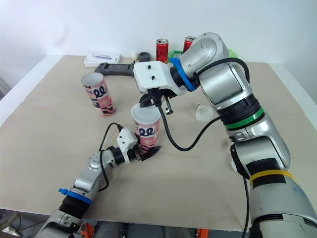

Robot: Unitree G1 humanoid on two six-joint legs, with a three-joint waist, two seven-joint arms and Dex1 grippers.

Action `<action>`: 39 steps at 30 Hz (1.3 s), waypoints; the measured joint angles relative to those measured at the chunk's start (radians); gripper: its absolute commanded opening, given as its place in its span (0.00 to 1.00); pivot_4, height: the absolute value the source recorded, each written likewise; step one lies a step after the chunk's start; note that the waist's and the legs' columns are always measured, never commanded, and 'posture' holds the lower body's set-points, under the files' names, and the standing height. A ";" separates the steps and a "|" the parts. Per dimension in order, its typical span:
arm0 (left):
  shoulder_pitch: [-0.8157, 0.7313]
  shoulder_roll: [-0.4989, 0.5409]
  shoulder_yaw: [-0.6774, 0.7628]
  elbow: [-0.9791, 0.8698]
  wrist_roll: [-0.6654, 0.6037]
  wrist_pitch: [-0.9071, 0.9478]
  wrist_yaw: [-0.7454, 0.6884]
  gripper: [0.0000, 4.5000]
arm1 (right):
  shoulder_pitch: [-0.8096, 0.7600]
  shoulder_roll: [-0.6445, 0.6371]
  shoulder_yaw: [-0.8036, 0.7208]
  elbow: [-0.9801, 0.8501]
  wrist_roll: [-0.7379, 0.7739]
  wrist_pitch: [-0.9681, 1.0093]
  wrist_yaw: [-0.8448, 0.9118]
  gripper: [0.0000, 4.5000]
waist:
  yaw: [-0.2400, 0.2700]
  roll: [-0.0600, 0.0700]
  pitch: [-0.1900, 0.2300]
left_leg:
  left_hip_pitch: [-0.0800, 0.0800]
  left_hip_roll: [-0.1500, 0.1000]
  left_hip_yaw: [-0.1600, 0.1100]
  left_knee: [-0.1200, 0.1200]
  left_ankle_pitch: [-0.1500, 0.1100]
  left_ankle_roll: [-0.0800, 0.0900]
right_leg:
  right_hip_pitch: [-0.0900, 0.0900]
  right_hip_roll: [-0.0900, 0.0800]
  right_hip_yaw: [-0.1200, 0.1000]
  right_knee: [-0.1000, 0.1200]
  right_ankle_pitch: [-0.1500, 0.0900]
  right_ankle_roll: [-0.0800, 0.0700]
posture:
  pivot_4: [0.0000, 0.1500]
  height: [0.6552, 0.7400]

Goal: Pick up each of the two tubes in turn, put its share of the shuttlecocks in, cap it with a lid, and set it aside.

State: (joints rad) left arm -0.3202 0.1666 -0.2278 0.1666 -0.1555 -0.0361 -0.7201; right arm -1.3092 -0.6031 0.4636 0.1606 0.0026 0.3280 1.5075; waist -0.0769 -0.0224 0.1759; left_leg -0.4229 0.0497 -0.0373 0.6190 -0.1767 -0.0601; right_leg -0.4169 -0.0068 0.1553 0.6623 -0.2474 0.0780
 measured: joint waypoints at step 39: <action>0.009 0.002 -0.008 -0.021 0.001 0.017 0.008 0.89 | 0.027 0.003 0.005 -0.094 -0.059 -0.027 0.001 0.01 | 0.000 0.000 0.000 | 0.000 0.000 0.000 -0.001 0.000 0.000 | 0.000 0.000 0.000 0.000 -0.001 -0.001 | 1.00 1.00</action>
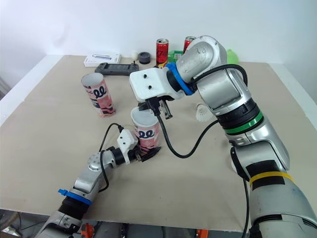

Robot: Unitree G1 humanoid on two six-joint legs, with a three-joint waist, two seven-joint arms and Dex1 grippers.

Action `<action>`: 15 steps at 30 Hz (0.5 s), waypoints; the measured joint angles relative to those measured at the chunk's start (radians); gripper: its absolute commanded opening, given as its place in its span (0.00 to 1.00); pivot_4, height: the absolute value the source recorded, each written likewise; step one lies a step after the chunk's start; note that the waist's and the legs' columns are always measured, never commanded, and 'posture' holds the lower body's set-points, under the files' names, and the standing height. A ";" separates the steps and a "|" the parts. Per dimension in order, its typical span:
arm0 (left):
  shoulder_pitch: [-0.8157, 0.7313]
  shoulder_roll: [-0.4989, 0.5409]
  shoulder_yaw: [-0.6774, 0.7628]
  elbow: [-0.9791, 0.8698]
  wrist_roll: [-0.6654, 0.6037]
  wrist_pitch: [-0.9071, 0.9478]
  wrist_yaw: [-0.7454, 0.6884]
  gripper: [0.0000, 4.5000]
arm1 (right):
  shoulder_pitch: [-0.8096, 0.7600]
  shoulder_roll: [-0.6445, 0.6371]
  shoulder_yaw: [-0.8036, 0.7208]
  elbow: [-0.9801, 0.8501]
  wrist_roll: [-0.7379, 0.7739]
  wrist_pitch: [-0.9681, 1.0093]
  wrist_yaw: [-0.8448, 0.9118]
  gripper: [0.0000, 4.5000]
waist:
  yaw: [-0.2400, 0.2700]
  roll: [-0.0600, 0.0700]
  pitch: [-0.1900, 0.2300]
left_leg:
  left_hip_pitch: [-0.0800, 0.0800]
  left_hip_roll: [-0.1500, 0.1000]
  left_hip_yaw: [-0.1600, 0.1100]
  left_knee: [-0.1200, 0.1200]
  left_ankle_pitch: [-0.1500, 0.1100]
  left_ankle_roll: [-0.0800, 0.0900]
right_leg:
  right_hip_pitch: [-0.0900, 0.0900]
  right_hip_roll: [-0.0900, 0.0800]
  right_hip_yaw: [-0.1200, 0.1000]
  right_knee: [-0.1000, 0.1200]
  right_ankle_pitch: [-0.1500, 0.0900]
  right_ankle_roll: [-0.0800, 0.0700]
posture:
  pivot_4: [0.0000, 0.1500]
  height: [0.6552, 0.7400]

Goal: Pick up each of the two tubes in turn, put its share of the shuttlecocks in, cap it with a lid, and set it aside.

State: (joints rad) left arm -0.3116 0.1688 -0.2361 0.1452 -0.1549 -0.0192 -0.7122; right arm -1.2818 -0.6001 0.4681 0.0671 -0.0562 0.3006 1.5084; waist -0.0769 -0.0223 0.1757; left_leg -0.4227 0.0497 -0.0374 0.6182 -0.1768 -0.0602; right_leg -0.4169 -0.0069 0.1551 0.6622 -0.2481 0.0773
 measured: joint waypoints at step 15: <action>0.000 -0.001 0.000 0.000 -0.001 0.001 -0.002 0.89 | -0.038 0.012 -0.054 0.039 0.052 0.026 -0.007 0.83 | 0.000 0.000 0.000 | 0.000 0.000 0.000 0.000 0.000 0.000 | 0.000 0.000 0.000 0.000 0.000 0.000 | 1.00 1.00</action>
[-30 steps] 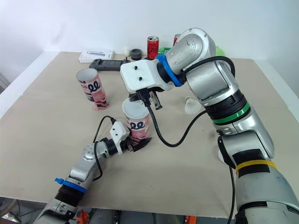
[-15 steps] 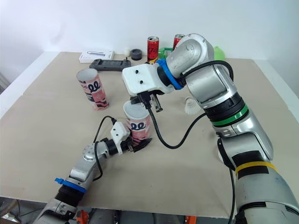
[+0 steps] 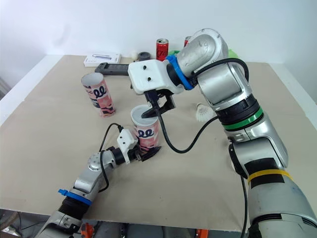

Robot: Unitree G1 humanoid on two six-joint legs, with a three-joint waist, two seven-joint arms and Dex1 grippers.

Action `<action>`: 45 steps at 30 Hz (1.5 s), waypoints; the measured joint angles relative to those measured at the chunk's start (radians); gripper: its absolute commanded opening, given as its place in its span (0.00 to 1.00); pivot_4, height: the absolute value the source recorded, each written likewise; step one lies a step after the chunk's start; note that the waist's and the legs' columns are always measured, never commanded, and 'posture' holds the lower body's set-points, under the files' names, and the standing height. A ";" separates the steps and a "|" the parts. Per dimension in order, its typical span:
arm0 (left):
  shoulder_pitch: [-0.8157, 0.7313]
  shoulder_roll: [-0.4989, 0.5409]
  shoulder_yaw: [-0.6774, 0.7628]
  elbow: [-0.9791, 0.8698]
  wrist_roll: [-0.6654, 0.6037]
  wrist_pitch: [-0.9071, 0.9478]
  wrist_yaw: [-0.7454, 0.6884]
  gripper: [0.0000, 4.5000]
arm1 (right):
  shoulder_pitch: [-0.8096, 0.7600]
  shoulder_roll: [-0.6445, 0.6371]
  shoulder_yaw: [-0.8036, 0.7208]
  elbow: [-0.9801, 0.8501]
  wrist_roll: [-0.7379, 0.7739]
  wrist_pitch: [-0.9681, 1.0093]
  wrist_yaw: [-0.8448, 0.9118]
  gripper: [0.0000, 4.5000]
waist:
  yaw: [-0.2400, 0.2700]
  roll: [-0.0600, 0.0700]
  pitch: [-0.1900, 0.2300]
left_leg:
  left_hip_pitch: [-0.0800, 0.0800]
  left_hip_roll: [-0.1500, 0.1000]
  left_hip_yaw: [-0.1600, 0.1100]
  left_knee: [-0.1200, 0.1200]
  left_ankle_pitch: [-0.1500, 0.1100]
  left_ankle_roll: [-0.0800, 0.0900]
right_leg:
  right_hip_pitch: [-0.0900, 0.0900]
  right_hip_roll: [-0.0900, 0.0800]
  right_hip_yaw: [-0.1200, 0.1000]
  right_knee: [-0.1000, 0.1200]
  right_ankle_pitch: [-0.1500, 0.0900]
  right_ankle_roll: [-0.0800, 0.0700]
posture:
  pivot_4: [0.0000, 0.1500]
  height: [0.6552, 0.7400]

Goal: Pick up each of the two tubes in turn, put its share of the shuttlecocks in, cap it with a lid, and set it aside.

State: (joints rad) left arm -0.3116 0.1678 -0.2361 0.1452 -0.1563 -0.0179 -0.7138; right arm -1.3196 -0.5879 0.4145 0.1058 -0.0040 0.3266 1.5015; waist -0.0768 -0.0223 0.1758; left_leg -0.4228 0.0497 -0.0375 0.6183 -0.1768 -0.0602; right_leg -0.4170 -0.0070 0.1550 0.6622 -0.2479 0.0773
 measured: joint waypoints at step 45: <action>0.045 0.083 0.017 -0.070 -0.065 0.060 -0.102 1.00 | 0.785 -0.049 -0.535 -0.422 0.511 0.489 -0.331 0.99 | 0.002 -0.002 -0.011 | 0.002 -0.002 -0.013 -0.001 -0.008 0.004 | 0.008 0.001 -0.009 0.000 -0.014 -0.001 | 1.00 1.00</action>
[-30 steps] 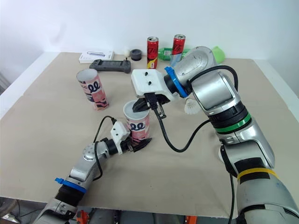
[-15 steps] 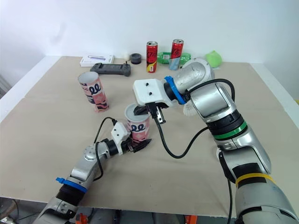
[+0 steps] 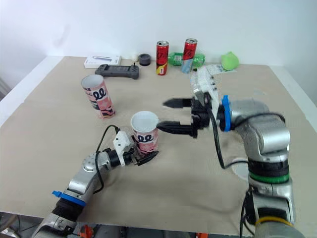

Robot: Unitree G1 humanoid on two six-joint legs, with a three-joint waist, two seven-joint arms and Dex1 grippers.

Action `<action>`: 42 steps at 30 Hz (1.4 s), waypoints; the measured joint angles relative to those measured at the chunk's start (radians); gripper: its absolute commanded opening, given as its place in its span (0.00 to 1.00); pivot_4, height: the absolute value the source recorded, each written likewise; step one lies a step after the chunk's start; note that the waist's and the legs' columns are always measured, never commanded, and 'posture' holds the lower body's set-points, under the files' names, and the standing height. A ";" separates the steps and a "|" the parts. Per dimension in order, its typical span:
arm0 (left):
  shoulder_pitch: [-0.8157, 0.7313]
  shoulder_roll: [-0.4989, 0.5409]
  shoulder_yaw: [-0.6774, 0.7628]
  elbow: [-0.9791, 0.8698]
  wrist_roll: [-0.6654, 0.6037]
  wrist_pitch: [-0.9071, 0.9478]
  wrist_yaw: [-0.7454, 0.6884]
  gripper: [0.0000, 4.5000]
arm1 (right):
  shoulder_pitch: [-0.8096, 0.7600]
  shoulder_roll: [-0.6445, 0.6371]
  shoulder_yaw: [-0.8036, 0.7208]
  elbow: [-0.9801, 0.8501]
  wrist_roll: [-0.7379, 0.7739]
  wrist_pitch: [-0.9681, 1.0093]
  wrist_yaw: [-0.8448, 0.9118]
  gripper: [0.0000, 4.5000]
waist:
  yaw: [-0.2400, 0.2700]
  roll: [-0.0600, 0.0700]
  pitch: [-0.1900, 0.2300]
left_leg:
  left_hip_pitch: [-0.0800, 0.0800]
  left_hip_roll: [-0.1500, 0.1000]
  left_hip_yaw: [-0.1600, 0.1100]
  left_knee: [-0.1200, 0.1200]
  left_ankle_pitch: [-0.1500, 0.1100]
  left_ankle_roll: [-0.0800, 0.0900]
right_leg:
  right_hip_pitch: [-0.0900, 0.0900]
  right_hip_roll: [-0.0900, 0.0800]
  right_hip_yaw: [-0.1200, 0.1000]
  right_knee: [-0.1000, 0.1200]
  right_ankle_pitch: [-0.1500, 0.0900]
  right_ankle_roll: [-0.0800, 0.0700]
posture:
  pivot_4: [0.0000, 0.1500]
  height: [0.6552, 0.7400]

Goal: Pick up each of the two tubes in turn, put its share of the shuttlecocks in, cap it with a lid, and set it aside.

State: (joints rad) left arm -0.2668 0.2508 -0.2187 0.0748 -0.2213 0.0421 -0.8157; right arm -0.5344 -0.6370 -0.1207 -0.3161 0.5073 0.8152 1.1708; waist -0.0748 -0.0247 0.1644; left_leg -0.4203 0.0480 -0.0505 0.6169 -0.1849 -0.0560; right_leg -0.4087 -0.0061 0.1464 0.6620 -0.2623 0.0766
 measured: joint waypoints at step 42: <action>0.135 0.283 0.214 -0.275 -0.219 0.249 -0.102 1.00 | 0.068 0.463 0.327 0.566 -0.293 -0.697 -0.303 0.75 | -0.013 -0.003 0.014 | -0.001 0.002 -0.008 -0.001 0.004 -0.006 | 0.001 0.001 -0.010 0.003 0.000 -0.006 | 1.00 1.00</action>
State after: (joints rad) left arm -0.1319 0.5342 -0.0047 -0.2005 -0.4403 0.2912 -0.9178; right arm -0.4666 -0.1740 0.2068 0.2494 0.2143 0.1182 0.8682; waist -0.0881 -0.0281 0.1788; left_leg -0.4214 0.0496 -0.0590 0.6155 -0.1808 -0.0622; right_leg -0.4080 -0.0050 0.1369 0.6648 -0.2624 0.0709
